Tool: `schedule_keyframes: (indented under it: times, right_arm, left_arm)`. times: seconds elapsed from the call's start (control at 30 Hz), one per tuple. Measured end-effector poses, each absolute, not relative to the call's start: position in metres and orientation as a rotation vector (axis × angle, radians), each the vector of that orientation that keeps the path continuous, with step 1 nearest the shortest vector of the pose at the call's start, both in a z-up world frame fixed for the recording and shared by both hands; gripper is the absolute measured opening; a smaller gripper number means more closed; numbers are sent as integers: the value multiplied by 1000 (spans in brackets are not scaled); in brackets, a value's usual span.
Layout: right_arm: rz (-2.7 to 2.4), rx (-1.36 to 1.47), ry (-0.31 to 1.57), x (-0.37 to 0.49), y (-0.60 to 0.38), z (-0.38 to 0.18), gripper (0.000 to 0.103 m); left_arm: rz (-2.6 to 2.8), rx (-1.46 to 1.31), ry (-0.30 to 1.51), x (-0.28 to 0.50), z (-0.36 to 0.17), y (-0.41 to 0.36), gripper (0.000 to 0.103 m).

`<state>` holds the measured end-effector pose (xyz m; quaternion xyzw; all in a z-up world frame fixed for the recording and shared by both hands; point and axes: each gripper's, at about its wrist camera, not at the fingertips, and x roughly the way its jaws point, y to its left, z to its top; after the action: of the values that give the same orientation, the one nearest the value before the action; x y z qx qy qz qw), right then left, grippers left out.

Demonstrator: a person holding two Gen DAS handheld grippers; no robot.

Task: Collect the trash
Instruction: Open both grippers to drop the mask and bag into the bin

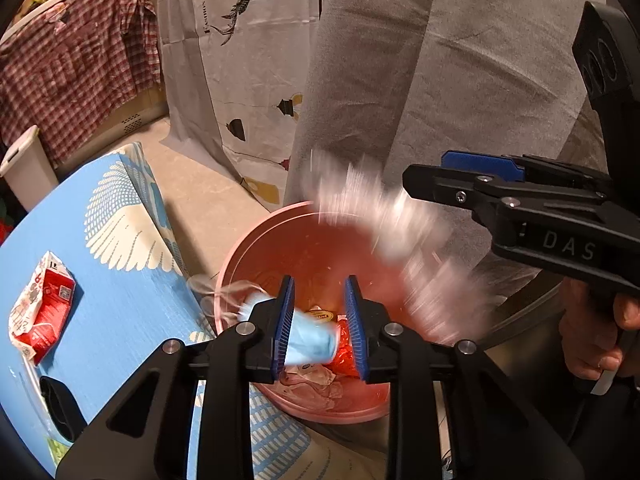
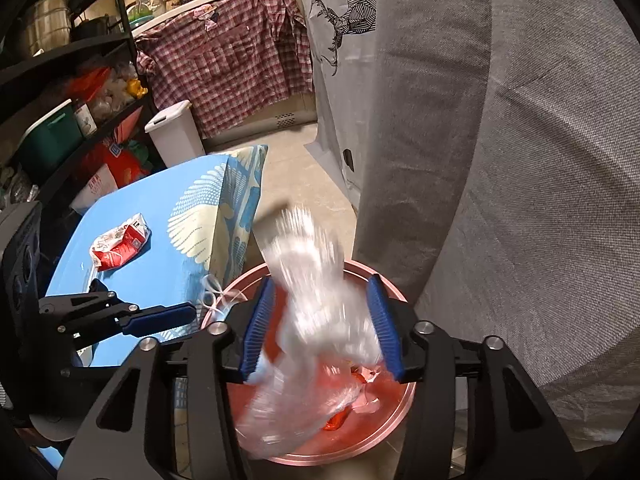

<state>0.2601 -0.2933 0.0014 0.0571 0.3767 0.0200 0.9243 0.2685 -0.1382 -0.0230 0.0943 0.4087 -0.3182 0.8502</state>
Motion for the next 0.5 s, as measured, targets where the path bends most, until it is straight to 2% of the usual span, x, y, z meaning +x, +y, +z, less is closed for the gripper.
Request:
schedule_keyframes:
  times: [0.5]
  right_arm:
    - [46,94,746,255,-290,3,53]
  left_arm:
    - [-614,175,804,256,1,-103,26]
